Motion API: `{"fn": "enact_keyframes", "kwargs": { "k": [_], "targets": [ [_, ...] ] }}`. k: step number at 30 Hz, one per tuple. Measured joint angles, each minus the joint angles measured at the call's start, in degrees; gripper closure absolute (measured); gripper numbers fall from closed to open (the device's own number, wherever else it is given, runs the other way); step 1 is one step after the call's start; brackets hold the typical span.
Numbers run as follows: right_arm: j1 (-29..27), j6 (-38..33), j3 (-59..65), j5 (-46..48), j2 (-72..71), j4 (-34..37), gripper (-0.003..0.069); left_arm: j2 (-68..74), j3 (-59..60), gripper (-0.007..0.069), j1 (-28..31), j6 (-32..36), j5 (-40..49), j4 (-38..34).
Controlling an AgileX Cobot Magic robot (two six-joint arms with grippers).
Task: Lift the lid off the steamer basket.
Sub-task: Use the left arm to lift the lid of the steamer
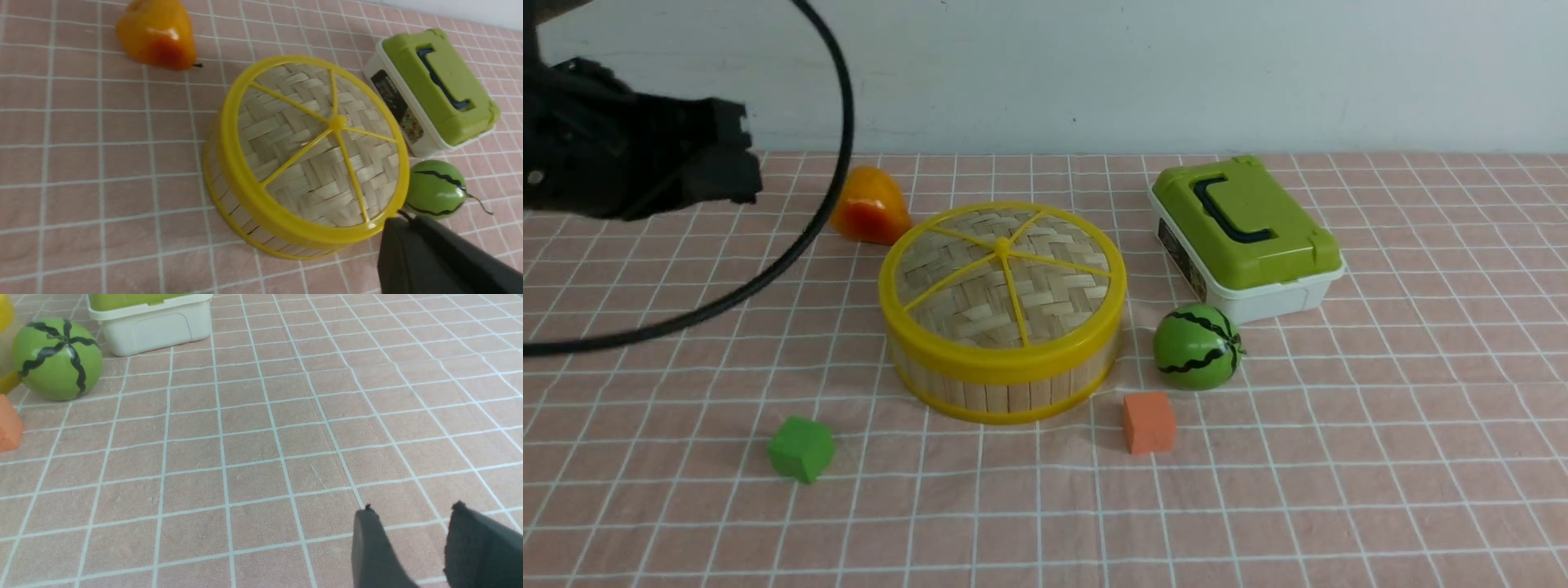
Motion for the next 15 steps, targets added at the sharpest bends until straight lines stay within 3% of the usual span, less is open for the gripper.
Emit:
{"fn": "enact_keyframes", "kwargs": {
  "k": [7, 12, 15],
  "targets": [
    [0.0, 0.0, 0.0, 0.0, 0.0, 0.0, 0.0418, 12.66, -14.53, 0.0637, -4.57, -0.16, 9.73, 1.28],
    [0.0, 0.0, 0.0, 0.0, 0.0, 0.0, 0.0418, 20.99, -23.68, 0.0637, -13.19, -4.83, 12.48, 10.38],
    [0.0, 0.0, 0.0, 0.0, 0.0, 0.0, 0.0418, 27.27, -31.4, 0.0637, -18.22, -10.29, 15.99, 19.64]
  ]
}}
